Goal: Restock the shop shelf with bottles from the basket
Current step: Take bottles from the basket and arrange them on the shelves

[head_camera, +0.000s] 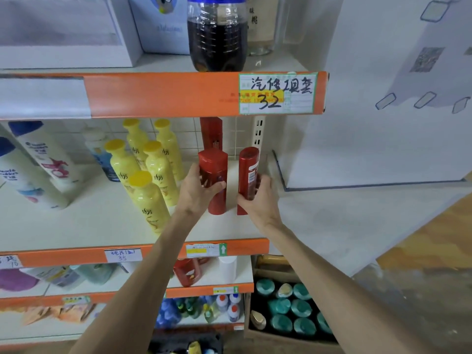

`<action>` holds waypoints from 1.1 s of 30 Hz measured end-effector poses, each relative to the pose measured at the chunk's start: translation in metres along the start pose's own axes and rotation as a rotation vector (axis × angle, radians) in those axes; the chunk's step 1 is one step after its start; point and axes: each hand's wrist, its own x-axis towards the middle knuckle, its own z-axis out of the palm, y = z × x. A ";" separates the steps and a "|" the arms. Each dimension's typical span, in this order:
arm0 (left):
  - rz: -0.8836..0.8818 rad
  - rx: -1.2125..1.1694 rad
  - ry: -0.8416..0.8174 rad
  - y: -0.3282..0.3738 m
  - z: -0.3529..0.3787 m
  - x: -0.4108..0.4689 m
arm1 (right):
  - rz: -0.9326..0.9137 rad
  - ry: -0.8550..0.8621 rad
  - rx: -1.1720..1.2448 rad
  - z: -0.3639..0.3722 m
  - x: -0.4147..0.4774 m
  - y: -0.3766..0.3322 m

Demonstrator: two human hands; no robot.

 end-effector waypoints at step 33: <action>-0.044 -0.102 0.034 -0.038 0.023 0.006 | -0.102 0.186 -0.041 -0.099 0.021 -0.060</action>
